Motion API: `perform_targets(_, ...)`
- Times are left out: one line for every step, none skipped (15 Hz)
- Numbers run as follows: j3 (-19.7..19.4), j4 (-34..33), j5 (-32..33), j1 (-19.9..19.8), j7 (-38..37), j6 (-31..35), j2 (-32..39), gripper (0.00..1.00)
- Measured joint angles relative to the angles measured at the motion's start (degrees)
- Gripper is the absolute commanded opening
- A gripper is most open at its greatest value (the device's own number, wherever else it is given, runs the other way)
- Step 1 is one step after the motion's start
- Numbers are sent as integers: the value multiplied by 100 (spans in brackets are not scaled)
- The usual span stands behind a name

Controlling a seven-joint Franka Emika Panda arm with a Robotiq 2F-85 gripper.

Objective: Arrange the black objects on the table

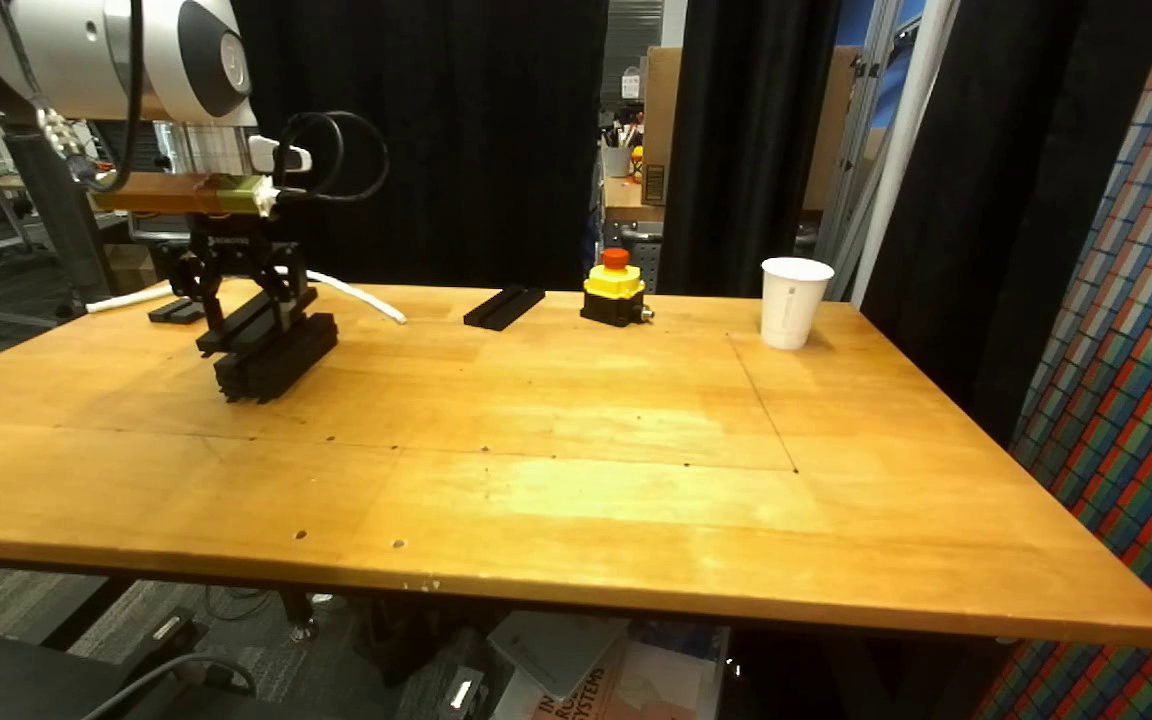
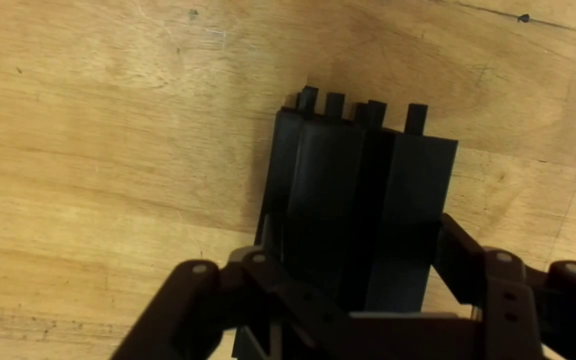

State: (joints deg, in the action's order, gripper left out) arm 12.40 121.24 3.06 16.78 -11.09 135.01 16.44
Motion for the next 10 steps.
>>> perform_targets(-1,0,0,-7,0,-5,0,48)
perform_targets(-4,1,0,-14,0,-10,0,48)
perform_targets(-6,1,0,-22,0,-19,0,48)
perform_targets(-9,1,0,-29,0,-30,0,48)
perform_targets(-12,1,0,-35,0,-42,0,48)
perform_targets(-16,1,0,-40,0,-56,1,90)
perform_targets(-18,1,0,-46,0,-71,2,94)
perform_targets(-19,1,-1,-54,0,-84,5,99)
perform_targets(-19,1,-4,-62,0,-90,9,100)
perform_targets(-19,1,-10,-70,0,-92,12,100)
